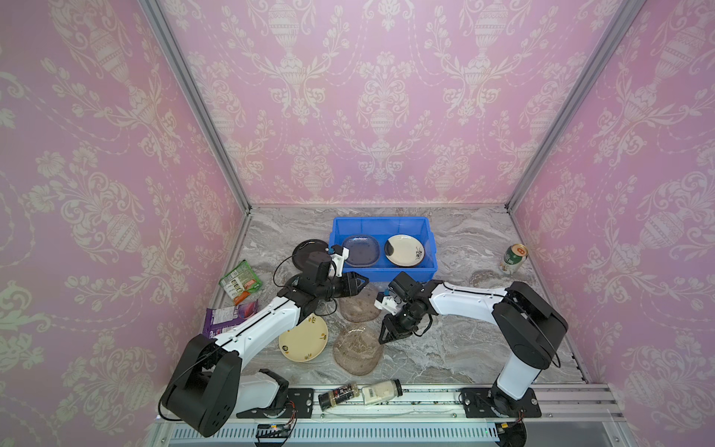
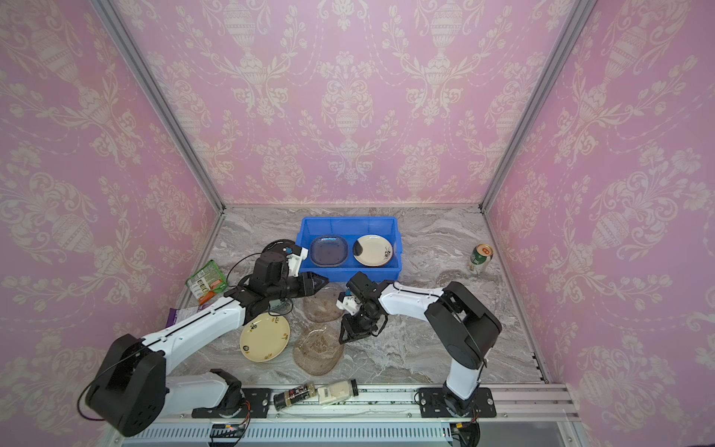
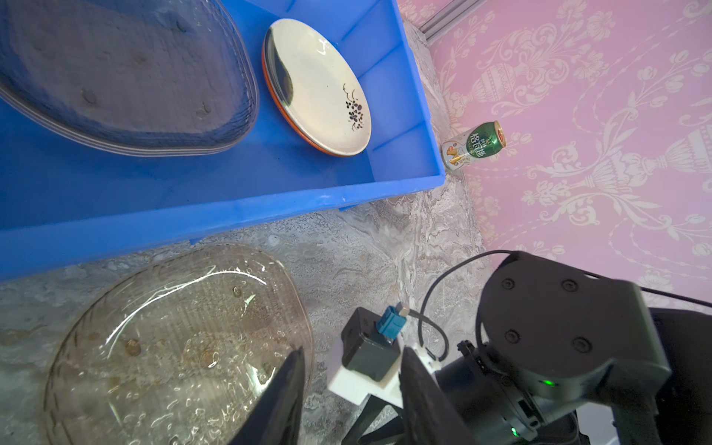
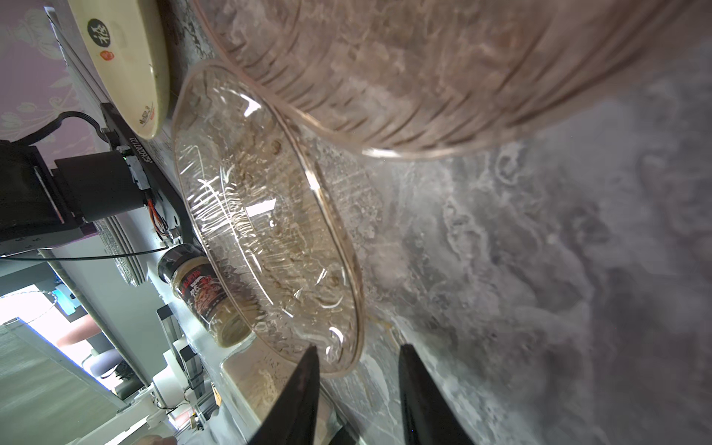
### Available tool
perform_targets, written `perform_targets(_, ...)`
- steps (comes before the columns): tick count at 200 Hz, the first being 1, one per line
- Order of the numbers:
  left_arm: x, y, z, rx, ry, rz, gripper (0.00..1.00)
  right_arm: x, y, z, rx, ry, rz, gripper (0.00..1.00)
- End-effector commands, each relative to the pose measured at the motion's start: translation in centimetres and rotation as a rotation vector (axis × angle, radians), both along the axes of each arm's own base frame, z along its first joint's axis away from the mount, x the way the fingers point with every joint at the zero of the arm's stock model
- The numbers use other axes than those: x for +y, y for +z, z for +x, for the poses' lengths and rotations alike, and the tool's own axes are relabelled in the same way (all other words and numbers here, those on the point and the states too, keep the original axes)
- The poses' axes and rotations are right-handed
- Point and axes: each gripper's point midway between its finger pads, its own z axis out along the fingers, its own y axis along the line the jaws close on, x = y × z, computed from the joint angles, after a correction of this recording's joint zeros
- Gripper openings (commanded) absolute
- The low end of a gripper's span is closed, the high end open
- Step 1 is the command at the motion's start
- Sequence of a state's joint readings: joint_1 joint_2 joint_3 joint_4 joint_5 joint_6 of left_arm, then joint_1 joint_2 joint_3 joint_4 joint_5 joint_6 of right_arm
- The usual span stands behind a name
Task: Place the plates into the plastic bin on the countertop
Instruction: 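Pinch the amber glass plate rim with the right gripper and tilt it up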
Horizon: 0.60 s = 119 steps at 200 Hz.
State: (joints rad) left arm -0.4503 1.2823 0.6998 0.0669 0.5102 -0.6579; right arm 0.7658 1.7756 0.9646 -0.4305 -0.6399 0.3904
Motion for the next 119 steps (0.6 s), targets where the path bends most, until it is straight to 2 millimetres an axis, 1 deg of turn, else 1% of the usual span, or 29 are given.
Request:
perform_targets(1, 0.0, 0.6, 0.0, -0.018, 0.02, -0.013, 0.43, 1.2, -0.4, -0.4, 0.026, 0.02, 0.032, 0.34)
perform_targets(42, 0.1, 0.2, 0.0, -0.011, 0.024, -0.012, 0.43, 1.4, -0.8, -0.4, 0.034, 0.015, 0.025, 0.3)
perform_targets(77, -0.1, -0.1, 0.2, -0.001, 0.021, -0.017, 0.43, 1.3, -1.3, -0.3, 0.042, 0.003, 0.009, 0.24)
perform_targets(119, 0.0, -0.1, 0.2, -0.001, 0.022, -0.014, 0.43, 1.2, -1.4, -0.2, 0.04, -0.006, 0.002, 0.18)
